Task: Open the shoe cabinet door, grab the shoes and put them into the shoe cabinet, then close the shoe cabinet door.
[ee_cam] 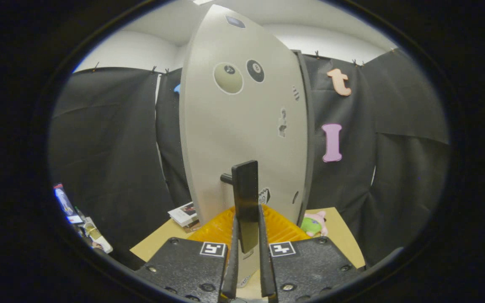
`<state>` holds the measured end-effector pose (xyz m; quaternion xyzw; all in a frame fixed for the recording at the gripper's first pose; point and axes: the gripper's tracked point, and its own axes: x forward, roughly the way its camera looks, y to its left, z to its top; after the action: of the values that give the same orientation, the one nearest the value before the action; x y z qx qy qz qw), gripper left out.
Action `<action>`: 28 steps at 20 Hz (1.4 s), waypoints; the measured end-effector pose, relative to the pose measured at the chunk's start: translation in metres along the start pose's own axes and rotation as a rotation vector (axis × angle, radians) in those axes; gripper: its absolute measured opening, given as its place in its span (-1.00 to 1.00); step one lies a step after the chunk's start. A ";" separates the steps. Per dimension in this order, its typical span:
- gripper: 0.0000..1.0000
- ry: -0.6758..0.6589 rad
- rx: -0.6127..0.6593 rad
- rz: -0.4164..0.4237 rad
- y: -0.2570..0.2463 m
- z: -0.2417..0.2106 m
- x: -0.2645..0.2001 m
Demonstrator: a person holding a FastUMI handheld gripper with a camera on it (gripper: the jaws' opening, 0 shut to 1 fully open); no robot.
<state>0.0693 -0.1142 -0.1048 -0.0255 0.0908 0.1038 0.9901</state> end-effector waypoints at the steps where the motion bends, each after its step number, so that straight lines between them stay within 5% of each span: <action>1: -0.51 -0.003 -0.024 -0.018 -0.009 0.000 -0.006; 10: -0.92 -0.011 0.038 -0.213 -0.117 -0.004 -0.041; 13: -0.93 -0.001 0.100 -0.243 -0.158 -0.001 -0.045; 17: -0.93 0.006 0.123 -0.187 -0.166 -0.004 -0.043; 28: -0.92 -0.009 0.037 -0.248 -0.142 -0.013 -0.060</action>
<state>0.0389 -0.2659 -0.1021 -0.0178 0.0846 -0.0212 0.9960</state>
